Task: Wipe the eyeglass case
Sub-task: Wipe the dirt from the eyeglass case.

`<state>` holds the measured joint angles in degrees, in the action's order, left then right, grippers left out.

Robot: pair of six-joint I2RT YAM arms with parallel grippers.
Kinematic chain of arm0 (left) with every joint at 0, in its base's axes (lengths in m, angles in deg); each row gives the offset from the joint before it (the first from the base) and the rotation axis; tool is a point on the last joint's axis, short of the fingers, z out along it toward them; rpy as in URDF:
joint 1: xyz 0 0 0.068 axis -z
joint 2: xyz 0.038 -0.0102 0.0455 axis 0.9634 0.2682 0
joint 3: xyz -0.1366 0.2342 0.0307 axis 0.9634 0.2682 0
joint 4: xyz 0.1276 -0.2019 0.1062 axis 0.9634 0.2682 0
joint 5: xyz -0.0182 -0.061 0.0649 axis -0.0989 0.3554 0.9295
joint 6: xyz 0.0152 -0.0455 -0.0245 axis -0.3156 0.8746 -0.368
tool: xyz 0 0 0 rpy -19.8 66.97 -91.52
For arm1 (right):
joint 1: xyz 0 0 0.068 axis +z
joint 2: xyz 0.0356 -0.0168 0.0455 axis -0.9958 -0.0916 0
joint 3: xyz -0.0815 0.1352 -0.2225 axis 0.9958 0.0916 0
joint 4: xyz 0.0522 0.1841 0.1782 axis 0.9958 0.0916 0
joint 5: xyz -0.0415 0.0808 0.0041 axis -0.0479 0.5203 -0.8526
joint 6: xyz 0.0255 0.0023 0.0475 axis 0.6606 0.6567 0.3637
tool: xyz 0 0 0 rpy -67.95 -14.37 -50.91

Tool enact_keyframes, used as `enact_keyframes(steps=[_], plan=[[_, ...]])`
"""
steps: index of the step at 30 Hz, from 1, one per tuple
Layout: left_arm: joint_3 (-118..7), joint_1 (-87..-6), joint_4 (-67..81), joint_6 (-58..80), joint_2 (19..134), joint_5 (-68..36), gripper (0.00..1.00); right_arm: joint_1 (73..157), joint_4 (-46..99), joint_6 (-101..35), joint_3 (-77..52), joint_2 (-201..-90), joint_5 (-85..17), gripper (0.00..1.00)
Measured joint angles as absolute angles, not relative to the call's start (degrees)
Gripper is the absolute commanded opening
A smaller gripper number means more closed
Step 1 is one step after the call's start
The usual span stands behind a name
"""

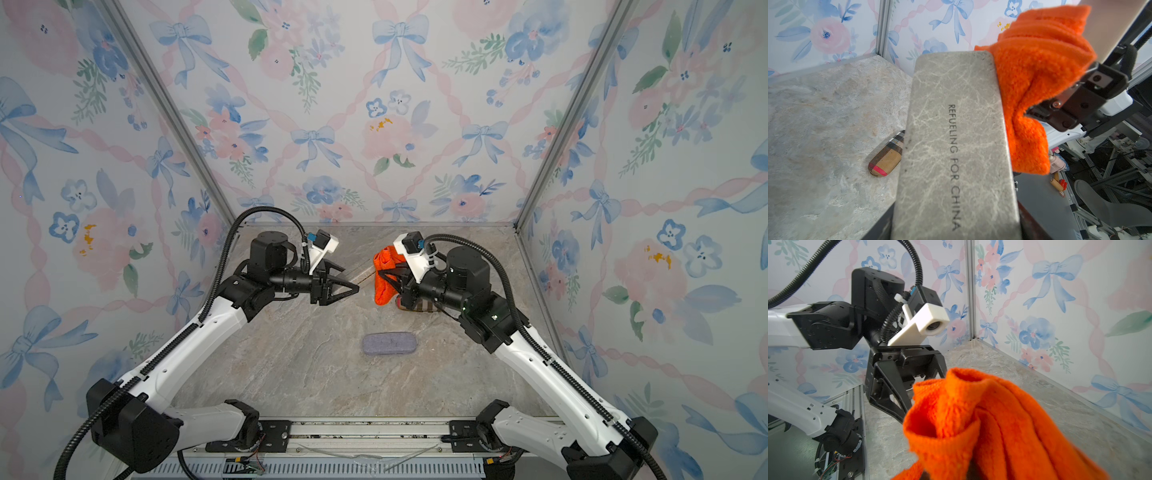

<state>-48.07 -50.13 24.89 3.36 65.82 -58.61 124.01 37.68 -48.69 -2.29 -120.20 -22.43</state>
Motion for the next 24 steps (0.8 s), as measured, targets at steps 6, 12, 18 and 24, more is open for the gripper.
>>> enact_keyframes(steps=[6, 12, 18, 24], plan=[[-48.1, -50.4, 24.8, 3.3, 65.8, -58.4, 0.39, 126.8, 38.5, -49.2, -4.7, -124.6, -20.5, 0.00], [-47.8, -50.8, 24.8, 4.0, 65.8, -55.4, 0.39, 115.7, 43.3, -48.7, -8.0, -125.5, -14.3, 0.00], [-46.1, -50.2, 24.8, -0.1, 63.6, -54.2, 0.36, 106.3, 50.2, -45.6, -12.5, -125.6, -14.9, 0.00], [-45.8, -49.1, 24.8, -7.7, 60.8, -56.0, 0.37, 101.1, 54.6, -41.3, -18.1, -125.9, -7.0, 0.00]])
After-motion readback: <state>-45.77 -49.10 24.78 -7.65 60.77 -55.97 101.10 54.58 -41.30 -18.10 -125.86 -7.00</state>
